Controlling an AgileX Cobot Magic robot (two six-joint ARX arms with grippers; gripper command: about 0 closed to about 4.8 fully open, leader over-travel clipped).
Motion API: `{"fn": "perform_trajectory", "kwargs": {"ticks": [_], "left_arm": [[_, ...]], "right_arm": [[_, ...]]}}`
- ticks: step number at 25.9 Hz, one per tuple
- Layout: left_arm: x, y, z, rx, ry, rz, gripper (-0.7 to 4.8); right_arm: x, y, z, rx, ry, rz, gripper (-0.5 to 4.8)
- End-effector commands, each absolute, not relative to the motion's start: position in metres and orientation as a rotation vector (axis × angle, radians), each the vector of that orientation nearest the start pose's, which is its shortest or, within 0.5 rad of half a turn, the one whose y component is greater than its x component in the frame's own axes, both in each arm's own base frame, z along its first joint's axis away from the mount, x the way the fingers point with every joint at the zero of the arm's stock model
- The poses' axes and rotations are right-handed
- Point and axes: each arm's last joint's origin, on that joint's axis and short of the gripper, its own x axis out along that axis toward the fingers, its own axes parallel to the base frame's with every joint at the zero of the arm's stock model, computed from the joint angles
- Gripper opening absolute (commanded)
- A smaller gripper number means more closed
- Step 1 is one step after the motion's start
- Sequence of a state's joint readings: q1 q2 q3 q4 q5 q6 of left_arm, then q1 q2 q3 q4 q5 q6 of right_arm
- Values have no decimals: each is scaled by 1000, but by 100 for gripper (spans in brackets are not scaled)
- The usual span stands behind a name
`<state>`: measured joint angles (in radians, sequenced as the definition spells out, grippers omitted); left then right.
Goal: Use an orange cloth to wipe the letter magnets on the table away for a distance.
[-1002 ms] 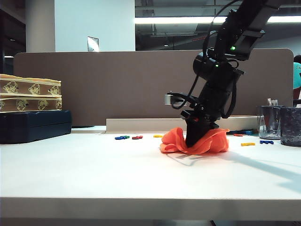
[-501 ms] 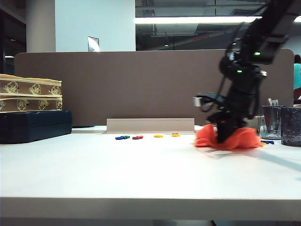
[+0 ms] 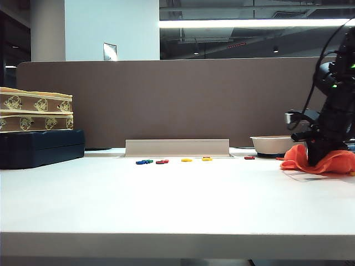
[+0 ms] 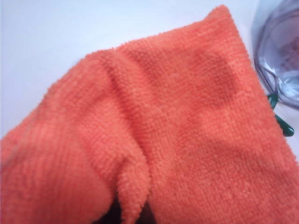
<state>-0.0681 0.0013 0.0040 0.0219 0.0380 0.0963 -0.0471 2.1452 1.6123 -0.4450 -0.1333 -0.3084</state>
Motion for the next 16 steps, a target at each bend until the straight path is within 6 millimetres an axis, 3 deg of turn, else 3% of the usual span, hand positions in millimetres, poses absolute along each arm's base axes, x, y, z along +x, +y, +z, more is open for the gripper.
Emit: {"fn": "perform_trajectory", "kwargs": {"ticks": [1,4,7,16], "left_arm": [[97,-8,168,96,-39,-102,-6],[97,-8,168,96,-39,-102,-6],[97,-8,168,96,-40,-102,-6],[97,-8,168,96,-40,-102,-6]], "right_arm": [[459,-22,165,-124,980,247,-2],[465,-17,175,-56,905,319,-2],[478,9,203,-69,739,427,-2],[492,58,273,-117,500,502,-2]]}}
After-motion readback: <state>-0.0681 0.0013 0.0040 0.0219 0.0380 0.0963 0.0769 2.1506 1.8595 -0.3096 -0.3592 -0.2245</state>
